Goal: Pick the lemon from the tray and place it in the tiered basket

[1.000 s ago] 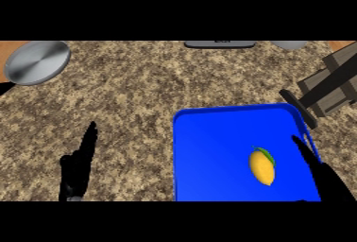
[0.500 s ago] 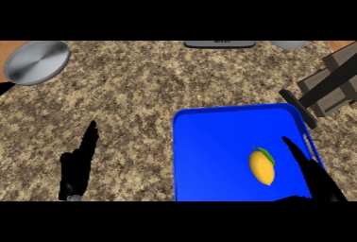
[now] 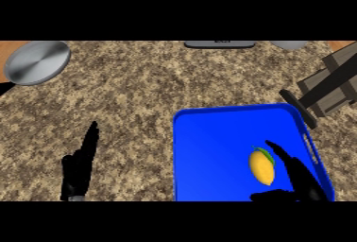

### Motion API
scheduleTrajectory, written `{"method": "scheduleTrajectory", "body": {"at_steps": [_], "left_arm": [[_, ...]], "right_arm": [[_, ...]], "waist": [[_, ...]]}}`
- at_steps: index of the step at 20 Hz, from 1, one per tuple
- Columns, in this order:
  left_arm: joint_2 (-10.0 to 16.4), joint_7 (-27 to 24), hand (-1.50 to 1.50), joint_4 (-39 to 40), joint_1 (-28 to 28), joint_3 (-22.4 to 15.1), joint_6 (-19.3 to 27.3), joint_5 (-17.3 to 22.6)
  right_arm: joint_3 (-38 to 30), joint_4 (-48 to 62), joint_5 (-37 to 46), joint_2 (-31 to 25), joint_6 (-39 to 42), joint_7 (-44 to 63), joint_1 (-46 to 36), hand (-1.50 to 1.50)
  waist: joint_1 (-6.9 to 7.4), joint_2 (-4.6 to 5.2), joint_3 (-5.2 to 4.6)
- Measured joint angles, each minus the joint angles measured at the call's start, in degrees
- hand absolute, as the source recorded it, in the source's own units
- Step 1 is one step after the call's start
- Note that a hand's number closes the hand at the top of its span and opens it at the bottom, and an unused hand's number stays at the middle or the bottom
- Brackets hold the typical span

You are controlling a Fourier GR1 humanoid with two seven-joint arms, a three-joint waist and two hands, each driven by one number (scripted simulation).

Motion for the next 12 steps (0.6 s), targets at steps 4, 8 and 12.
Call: {"method": "scheduleTrajectory", "body": {"at_steps": [4, 8, 12], "left_arm": [[0.00, 0.14, 0.00, 0.47, -0.48, 1.00, -1.05, -0.06], [0.04, 2.35, 0.00, -0.22, -0.98, 1.61, -1.40, -0.37], [-0.61, 1.81, 0.00, -0.56, -0.42, 1.47, -1.27, -1.09]], "right_arm": [[-0.38, 1.37, 1.71, 0.37, -0.97, -2.14, -0.82, 1.50], [-1.08, 4.30, 3.17, 0.63, -2.80, -6.49, -2.04, 1.50], [0.20, 5.85, 7.50, 0.72, -5.12, -8.67, -3.90, 1.50]], "waist": [[-0.11, -0.22, -0.28], [-0.21, -0.34, -0.63], [-0.11, -0.21, -0.44]]}}
